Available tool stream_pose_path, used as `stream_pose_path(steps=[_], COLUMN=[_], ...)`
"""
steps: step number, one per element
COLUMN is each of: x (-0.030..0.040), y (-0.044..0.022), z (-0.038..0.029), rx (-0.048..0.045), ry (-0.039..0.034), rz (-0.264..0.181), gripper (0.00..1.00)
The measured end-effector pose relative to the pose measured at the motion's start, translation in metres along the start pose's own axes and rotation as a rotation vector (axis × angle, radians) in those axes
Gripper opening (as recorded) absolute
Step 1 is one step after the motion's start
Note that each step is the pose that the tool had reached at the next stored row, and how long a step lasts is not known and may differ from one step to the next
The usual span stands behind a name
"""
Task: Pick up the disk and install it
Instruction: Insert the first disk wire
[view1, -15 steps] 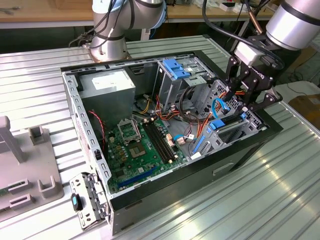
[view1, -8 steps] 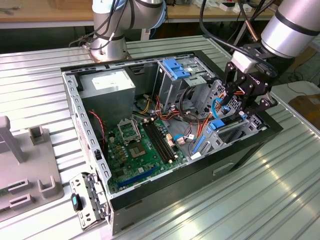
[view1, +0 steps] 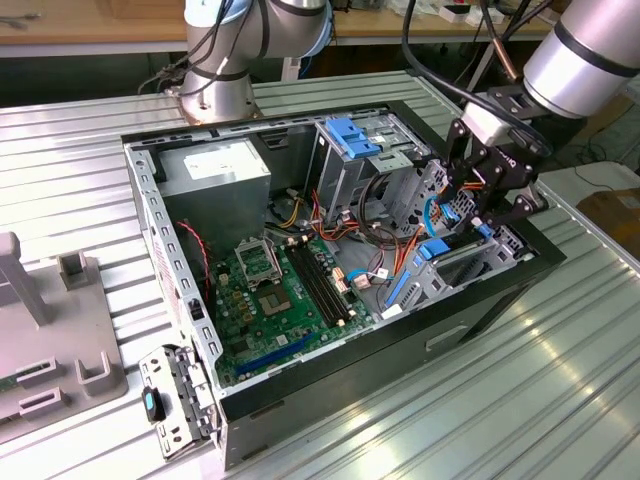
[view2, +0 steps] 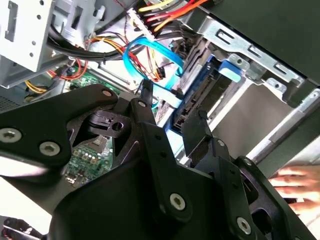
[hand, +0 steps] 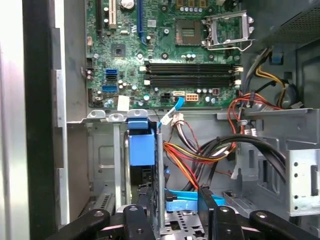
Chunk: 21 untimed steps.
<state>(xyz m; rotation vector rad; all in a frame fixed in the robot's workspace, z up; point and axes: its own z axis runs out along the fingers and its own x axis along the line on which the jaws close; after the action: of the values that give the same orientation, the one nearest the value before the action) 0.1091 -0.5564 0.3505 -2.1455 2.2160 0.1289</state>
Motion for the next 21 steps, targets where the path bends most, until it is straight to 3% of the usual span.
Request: stream_pose_path(steps=[3,5,6,7,10,11,12,13,17,19,20,21], x=[0.0003,0.0006,0.0018,0.0032,0.0097,0.0101,0.0101,0.0101,0.0101,0.0101,0.0101,0.0101], y=[-0.0041,-0.0054,-0.0062,-0.0066,-0.0086,-0.0087,-0.0088,-0.0088,-0.0088,-0.0088,-0.0088,-0.0088], z=[0.0004,0.0010,0.0016,0.0024,0.0051,0.0059,0.0065,0.0069,0.0069,0.0069,0.0069,0.0069], rx=[-0.0083,-0.0114,-0.0144,-0.0150,-0.0167,-0.0173,-0.0183,-0.0188,-0.0189,-0.0189,-0.0189,-0.0189], ry=[-0.0016,-0.0185,-0.0458,-0.0507,-0.0536,-0.0583,-0.0694,-0.0728,-0.0729,-0.0729,-0.0729,-0.0730], rz=[0.003,0.003,0.003,0.003,0.005,0.006,0.006,0.006,0.006,0.006,0.006,0.006], gripper=[0.50,0.50,0.50,0.50,0.50,0.50,0.50,0.50,0.50,0.30,0.23,0.23])
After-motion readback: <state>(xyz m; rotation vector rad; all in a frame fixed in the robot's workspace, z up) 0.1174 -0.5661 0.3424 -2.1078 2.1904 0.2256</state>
